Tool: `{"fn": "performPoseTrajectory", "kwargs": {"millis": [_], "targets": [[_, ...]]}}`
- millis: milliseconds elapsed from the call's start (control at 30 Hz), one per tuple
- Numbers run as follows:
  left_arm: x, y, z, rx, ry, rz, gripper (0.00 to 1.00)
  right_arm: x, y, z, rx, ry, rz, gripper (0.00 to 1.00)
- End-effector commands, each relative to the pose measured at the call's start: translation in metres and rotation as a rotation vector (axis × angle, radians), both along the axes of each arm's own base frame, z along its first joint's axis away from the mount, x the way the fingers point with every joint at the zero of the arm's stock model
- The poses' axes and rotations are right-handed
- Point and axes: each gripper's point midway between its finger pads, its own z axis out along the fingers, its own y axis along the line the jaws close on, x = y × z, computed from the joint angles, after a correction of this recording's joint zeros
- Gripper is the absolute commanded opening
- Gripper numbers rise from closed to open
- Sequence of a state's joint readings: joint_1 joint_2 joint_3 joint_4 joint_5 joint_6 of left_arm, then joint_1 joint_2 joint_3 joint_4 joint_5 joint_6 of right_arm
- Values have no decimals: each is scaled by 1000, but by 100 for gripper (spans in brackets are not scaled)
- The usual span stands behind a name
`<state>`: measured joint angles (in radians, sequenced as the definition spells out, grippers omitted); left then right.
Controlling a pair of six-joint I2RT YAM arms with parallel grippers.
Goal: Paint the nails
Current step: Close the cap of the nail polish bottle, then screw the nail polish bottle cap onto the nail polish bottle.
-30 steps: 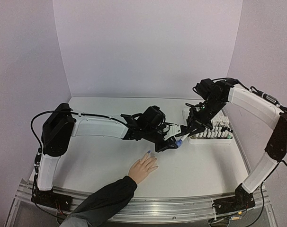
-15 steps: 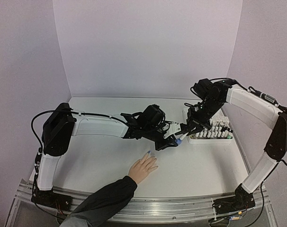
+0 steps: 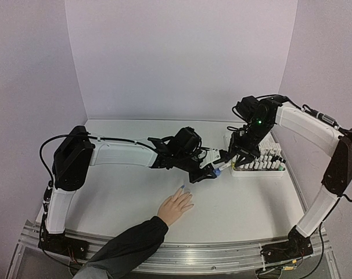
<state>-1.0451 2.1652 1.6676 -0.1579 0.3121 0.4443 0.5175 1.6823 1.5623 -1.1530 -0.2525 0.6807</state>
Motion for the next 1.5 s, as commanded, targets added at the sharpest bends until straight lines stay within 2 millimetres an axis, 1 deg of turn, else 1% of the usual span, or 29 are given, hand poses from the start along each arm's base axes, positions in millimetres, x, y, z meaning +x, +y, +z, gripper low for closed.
{"fn": "performPoseTrajectory", "kwargs": {"millis": [0, 100, 200, 333, 433, 600, 700, 833, 967, 1033, 1133, 1200, 1300, 1367, 1400, 1433, 1467], "targets": [[-3, -19, 38, -107, -47, -5, 0, 2, 52, 36, 207, -32, 81, 44], [-6, -17, 35, -103, -34, -11, 0, 10, 59, 57, 251, -76, 86, 52], [-8, -16, 33, -100, -22, -16, 0, 17, 63, 74, 281, -116, 92, 56], [-10, -14, 32, -98, -18, -21, 0, 22, 63, 83, 296, -139, 90, 59], [-13, -13, 33, -102, -11, -32, 0, 26, 56, 86, 285, -161, 77, 61], [-19, -12, 36, -116, 7, -52, 0, 34, 36, 91, 266, -212, 56, 65], [-23, -12, 38, -125, 21, -73, 0, 34, 33, 99, 267, -255, 84, 70], [-29, -11, 41, -139, 40, -102, 0, 32, 32, 110, 283, -306, 152, 72], [-33, -9, 43, -140, 42, -124, 0, 28, 24, 123, 293, -376, 205, 74], [-35, -8, 43, -140, 42, -138, 0, 21, 22, 129, 306, -420, 285, 75], [-39, -7, 47, -148, 32, -169, 0, 5, 21, 128, 318, -485, 435, 74], [-42, -6, 49, -151, 30, -198, 0, -5, 15, 130, 297, -560, 535, 74], [-48, -4, 56, -162, 38, -246, 0, -35, 12, 138, 326, -709, 770, 75], [-51, -3, 59, -167, 41, -264, 0, -64, 10, 142, 379, -811, 925, 78], [-52, -2, 59, -168, 41, -270, 0, -72, 9, 141, 389, -849, 979, 80], [-53, -3, 61, -170, 39, -276, 0, -77, 7, 136, 384, -874, 1019, 81], [-52, -2, 61, -169, 40, -279, 0, -79, 5, 129, 375, -864, 1024, 81]]}}
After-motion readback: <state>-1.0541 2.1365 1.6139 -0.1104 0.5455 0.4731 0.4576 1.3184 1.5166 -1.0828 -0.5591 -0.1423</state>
